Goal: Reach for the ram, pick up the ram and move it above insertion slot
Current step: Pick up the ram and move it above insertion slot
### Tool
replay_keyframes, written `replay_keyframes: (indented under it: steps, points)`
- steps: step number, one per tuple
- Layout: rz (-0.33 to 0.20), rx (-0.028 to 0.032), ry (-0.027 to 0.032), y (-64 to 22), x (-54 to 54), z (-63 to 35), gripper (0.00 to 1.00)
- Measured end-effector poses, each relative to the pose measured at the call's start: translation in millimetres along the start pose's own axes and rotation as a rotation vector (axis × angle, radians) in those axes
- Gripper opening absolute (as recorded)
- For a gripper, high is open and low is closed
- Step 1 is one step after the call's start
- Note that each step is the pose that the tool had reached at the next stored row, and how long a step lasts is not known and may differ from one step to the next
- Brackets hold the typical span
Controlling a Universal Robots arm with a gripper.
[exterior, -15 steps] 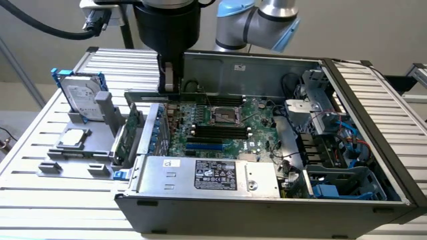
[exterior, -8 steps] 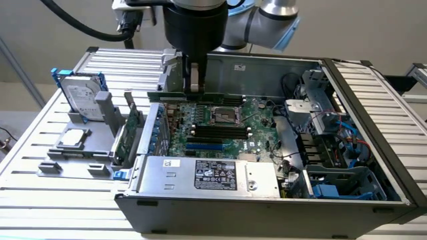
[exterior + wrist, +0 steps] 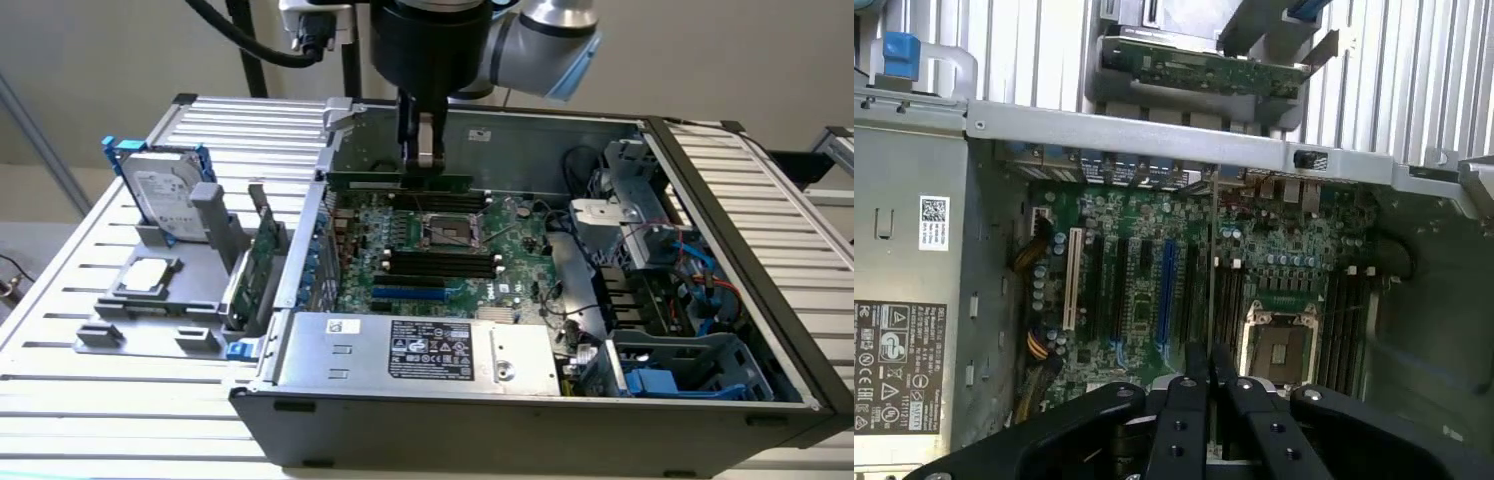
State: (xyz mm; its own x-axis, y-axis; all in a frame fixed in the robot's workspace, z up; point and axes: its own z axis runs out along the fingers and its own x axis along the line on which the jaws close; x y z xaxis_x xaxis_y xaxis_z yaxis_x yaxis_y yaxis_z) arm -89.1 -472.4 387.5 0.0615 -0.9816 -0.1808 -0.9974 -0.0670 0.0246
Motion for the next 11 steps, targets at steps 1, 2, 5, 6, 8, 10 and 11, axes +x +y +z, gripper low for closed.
replay_keyframes:
  steps: [1,2,5,6,8,10,11]
  points:
    - [0.0,-0.0002,0.0012,-2.2,-3.0,0.8,0.13]
    - [0.0,-0.0001,0.0029,-4.3,-5.7,1.5,0.13]
    - [0.001,-0.0008,0.012,-10.5,-11.9,3.4,0.13]
    - [0.001,-0.0009,0.016,-12.4,-13.3,4.0,0.13]
    - [0.002,-0.0014,0.0255,-16.3,-15.6,4.9,0.13]
    - [0.005,-0.0016,0.0357,-19.9,-17.1,5.7,0.13]
    - [0.007,-0.0017,0.0412,-21.7,-17.7,6.2,0.13]
